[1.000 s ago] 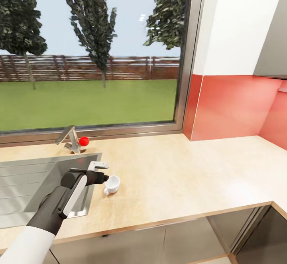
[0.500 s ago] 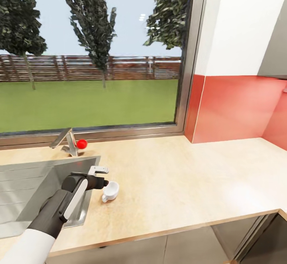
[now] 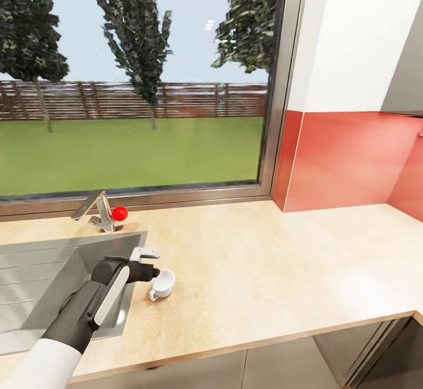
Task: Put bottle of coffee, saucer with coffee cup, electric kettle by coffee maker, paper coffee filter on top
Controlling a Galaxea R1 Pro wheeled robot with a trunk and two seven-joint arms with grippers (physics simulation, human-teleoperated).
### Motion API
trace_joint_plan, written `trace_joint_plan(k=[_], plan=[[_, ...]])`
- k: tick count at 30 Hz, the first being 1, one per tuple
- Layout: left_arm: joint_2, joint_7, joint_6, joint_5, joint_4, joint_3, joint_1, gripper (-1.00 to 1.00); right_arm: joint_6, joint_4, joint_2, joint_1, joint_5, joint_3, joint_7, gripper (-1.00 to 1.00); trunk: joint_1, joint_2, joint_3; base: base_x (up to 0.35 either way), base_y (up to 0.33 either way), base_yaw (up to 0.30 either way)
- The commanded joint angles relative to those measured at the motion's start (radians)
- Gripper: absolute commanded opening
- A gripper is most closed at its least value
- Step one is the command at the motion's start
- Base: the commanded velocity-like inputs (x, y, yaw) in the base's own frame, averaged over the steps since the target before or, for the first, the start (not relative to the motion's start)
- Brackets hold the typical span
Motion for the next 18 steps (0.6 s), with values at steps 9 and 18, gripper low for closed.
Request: trace_joint_plan(k=[9, 18], plan=[[0.002, 0.006, 0.005, 0.011, 0.014, -0.004, 0.011, 1.00, -0.005, 0.003, 0.033, -0.001, -0.010, 0.009, 0.004, 1.00, 0.001, -0.002, -0.002, 0.000, 0.000, 0.000], [0.001, 0.000, -0.033, 0.010, 0.017, -0.006, 0.018, 1.00, -0.007, 0.003, 0.081, -0.001, -0.010, 0.006, 0.002, 1.00, 0.001, -0.002, -0.002, 0.000, 0.000, 0.000]])
